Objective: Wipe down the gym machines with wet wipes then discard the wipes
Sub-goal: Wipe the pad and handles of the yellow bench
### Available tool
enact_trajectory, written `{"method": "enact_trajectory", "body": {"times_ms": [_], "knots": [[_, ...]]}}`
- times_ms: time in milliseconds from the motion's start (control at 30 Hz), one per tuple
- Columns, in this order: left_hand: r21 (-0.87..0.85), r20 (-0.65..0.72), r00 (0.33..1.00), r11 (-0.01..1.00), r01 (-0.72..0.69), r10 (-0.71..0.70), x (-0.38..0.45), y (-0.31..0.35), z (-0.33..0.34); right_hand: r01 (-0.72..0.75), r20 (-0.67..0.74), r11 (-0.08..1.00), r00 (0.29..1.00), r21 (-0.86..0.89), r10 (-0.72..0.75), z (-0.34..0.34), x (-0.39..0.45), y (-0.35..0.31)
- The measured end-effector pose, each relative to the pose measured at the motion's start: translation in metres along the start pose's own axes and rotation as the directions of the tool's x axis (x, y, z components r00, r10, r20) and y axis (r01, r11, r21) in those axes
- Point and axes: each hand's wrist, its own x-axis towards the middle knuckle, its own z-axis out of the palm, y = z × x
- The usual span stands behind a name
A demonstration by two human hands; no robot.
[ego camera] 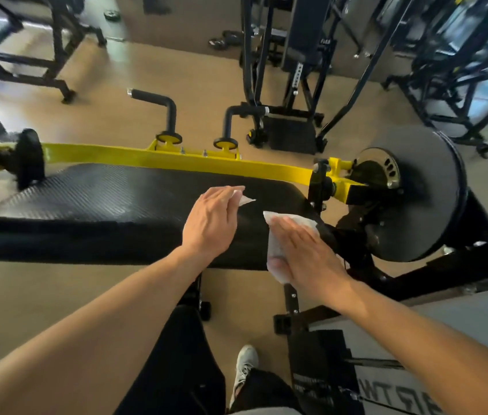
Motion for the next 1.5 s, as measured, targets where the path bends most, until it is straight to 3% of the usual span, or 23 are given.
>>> {"method": "enact_trajectory", "body": {"times_ms": [100, 200, 333, 400, 467, 633, 733, 833, 1000, 1100, 1167, 1300, 1500], "knots": [[-0.103, -0.091, 0.995, 0.994, 0.03, -0.039, -0.027, -0.014, -0.013, 0.132, 0.005, 0.975, 0.991, -0.176, -0.134, 0.005, 0.018, -0.025], [-0.184, -0.285, 0.953, 0.982, 0.053, -0.105, -0.057, -0.032, -0.034, 0.281, -0.018, 0.928, 0.956, -0.247, -0.294, 0.007, 0.055, -0.056], [-0.33, -0.55, 0.749, 0.92, 0.21, -0.368, -0.088, -0.057, -0.074, 0.403, -0.054, 0.894, 0.906, -0.195, -0.42, 0.011, 0.106, -0.116], [-0.387, -0.59, 0.636, 0.866, 0.318, -0.497, -0.106, -0.073, -0.093, 0.449, -0.073, 0.874, 0.881, -0.185, -0.468, 0.012, 0.131, -0.149], [-0.415, -0.596, 0.568, 0.823, 0.388, -0.567, -0.127, -0.086, -0.11, 0.506, -0.035, 0.848, 0.855, -0.158, -0.517, 0.009, 0.152, -0.186], [-0.356, -0.616, 0.468, 0.754, 0.552, -0.634, -0.18, -0.1, -0.14, 0.612, 0.043, 0.784, 0.79, -0.102, -0.612, 0.006, 0.211, -0.286], [-0.369, -0.66, 0.381, 0.721, 0.586, -0.648, -0.197, -0.103, -0.152, 0.628, 0.049, 0.776, 0.779, -0.063, -0.626, -0.005, 0.239, -0.338], [-0.371, -0.676, 0.359, 0.718, 0.589, -0.644, -0.205, -0.1, -0.156, 0.64, 0.048, 0.768, 0.768, -0.022, -0.638, -0.012, 0.256, -0.369], [-0.322, -0.669, 0.411, 0.741, 0.59, -0.619, -0.198, -0.095, -0.158, 0.626, 0.071, 0.778, 0.774, 0.058, -0.629, -0.015, 0.255, -0.367], [-0.264, -0.64, 0.496, 0.774, 0.576, -0.587, -0.18, -0.091, -0.157, 0.503, 0.077, 0.834, 0.844, 0.225, -0.53, -0.017, 0.252, -0.347], [-0.245, -0.608, 0.552, 0.797, 0.552, -0.57, -0.163, -0.088, -0.154, 0.391, 0.172, 0.853, 0.867, 0.346, -0.467, -0.014, 0.26, -0.324], [-0.151, -0.547, 0.713, 0.889, 0.431, -0.439, -0.116, -0.083, -0.143, 0.379, 0.387, 0.883, 0.797, 0.277, -0.464, -0.006, 0.274, -0.229], [0.173, -0.361, 0.909, 0.942, 0.286, -0.21, -0.049, -0.09, -0.128, 0.135, 0.508, 0.981, 0.841, 0.139, -0.188, 0.004, 0.225, -0.063]]}}
